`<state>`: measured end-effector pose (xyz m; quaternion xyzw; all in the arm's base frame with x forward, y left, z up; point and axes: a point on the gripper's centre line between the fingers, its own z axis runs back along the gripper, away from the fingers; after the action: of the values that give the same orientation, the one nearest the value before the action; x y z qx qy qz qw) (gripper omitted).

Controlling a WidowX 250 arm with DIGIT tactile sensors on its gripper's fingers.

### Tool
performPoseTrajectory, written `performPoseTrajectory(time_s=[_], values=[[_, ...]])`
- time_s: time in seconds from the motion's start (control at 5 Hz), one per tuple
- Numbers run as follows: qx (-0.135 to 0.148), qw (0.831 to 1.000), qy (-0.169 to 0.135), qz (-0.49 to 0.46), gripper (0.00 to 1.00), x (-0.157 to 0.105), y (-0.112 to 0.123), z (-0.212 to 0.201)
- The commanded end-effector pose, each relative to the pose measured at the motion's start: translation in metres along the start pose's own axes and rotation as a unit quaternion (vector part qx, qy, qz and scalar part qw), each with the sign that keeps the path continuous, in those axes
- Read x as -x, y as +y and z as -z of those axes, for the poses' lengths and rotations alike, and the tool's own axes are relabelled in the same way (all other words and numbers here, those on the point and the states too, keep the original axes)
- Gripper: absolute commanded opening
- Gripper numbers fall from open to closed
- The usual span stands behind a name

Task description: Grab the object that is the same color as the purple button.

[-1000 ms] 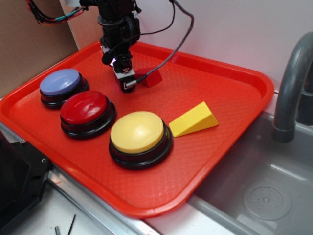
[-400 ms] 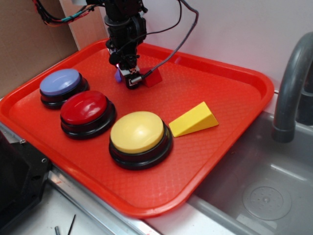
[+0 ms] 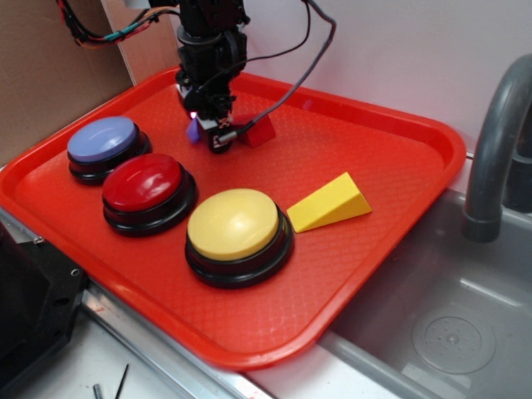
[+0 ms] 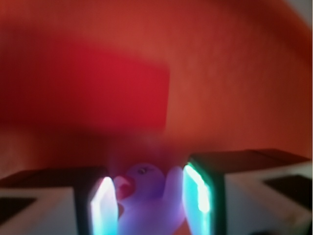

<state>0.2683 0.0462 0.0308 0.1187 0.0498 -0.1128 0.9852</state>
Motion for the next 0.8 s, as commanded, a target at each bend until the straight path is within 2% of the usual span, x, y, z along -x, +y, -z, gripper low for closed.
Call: performPoseTrajectory(time_s=[0.0, 0.4, 0.6], values=[[0.049, 0.989, -0.022, -0.138, 0.0, 0.018, 0.021, -0.11], [0.093, 0.978, -0.069, -0.174, 0.0, 0.05, 0.013, -0.187], [0.095, 0.974, -0.096, -0.18, 0.0, 0.061, 0.003, -0.201]])
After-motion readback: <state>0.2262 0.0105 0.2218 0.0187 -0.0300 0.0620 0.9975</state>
